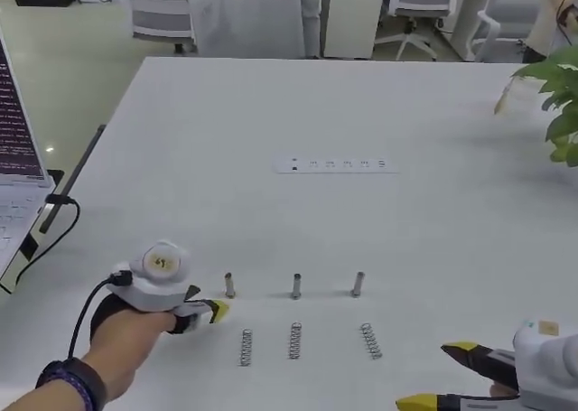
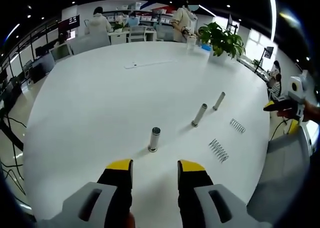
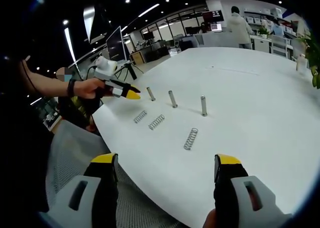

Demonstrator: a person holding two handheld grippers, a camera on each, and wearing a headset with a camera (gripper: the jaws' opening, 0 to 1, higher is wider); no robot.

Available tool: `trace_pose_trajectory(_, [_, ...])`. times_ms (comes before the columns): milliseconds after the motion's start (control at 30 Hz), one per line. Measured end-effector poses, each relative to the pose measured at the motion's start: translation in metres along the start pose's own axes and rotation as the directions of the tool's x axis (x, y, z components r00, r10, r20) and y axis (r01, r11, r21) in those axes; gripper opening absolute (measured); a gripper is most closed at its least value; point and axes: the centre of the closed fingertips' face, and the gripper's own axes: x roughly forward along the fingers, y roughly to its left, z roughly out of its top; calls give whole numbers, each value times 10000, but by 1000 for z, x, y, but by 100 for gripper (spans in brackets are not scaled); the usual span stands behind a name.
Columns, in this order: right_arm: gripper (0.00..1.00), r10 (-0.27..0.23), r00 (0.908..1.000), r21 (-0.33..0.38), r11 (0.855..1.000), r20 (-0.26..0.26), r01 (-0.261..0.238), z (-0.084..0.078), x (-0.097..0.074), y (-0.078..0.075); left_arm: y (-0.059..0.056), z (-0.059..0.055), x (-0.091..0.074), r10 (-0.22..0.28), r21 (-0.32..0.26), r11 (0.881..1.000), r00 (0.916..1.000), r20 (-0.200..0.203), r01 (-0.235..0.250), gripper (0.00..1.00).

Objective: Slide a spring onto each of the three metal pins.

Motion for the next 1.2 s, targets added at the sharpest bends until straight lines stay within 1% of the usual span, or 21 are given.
trace_pose_trajectory(233, [78,52,10000,-62,10000,-48,-52,0,3,1,1,-2,-13,-98,-52,9999,9996,256,100,36])
trace_pose_trajectory(300, [78,71,10000,-64,10000,-45,-71,0,3,1,0,-2,-18,-165,-54,9998,9994,309,167,39])
trace_pose_trajectory(433, [78,99,9999,-94,9999,-67,-100,1,5,1,0,0,-28,-332,-71,9994,9980,544,336,45])
trace_pose_trajectory(600, [78,141,9999,-109,9998,-82,-142,1,6,2,-1,-1,-37,-458,25,9989,9967,668,458,52])
trace_pose_trajectory(667, [78,158,9998,-124,9998,-105,-160,1,7,2,0,-2,-41,-440,58,9990,9966,694,437,54])
trace_pose_trajectory(733, [78,168,9998,-134,9998,-110,-170,1,7,3,0,-1,-46,-475,25,9989,9955,820,474,56])
trace_pose_trajectory(967, [78,186,9997,-157,9997,-132,-188,2,9,3,-2,-3,-59,-559,173,9984,9943,908,545,62])
trace_pose_trajectory(1033, [78,186,9998,-170,9997,-121,-188,3,9,2,-1,-4,-63,-550,253,9983,9941,936,529,64])
trace_pose_trajectory(1100, [78,172,9998,-142,9997,-83,-173,4,9,3,-2,-4,-69,-589,134,9982,9925,1074,578,65])
trace_pose_trajectory(1200, [78,190,9998,-161,9997,-101,-191,4,9,4,-5,-5,-76,-627,176,9980,9913,1158,611,67])
